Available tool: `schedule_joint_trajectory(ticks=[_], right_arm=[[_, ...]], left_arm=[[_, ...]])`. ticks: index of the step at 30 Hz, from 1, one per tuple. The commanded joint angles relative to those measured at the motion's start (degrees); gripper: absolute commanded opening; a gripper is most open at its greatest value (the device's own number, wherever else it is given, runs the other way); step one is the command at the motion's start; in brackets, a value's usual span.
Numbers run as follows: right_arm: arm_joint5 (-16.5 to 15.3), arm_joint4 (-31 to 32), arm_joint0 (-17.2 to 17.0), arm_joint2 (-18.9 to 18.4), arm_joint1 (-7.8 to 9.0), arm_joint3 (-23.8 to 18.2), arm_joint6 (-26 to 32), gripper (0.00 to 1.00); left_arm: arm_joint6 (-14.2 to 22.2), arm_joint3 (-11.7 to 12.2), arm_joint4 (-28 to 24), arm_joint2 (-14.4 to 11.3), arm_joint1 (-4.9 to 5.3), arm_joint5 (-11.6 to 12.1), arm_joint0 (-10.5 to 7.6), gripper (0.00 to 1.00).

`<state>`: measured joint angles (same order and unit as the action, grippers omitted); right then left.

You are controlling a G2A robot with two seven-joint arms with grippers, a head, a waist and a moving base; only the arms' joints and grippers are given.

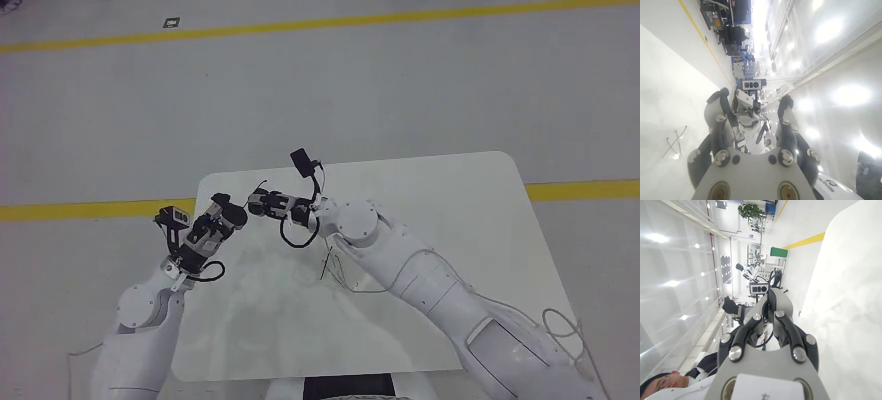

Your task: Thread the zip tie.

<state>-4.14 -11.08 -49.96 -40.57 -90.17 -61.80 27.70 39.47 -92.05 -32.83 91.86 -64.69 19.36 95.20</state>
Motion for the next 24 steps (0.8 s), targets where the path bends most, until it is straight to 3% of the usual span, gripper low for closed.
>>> schedule_joint_trajectory(ticks=[1, 9, 21, 24], right_arm=[[0.1, 0.4, -0.2, -0.2, 0.0, -0.3, 0.0, 0.0], [0.4, 1.6, -1.2, -1.2, -0.01, -1.6, 0.2, 0.0], [0.1, 4.7, -2.4, -2.5, 0.19, -3.5, 0.0, 0.0], [0.2, 5.3, -2.6, -2.7, 0.19, -3.9, 0.2, 0.0]], left_arm=[[0.0, 0.0, 0.0, 0.0, 0.01, 0.1, 0.13, 0.1], [0.2, -0.1, 0.3, -0.1, 0.13, -0.2, 0.56, 0.03], [0.0, -0.1, 0.7, -0.1, 0.29, -0.7, 0.71, 0.22], [0.0, 0.0, 0.7, -0.1, 0.32, -0.8, 0.69, 0.19]])
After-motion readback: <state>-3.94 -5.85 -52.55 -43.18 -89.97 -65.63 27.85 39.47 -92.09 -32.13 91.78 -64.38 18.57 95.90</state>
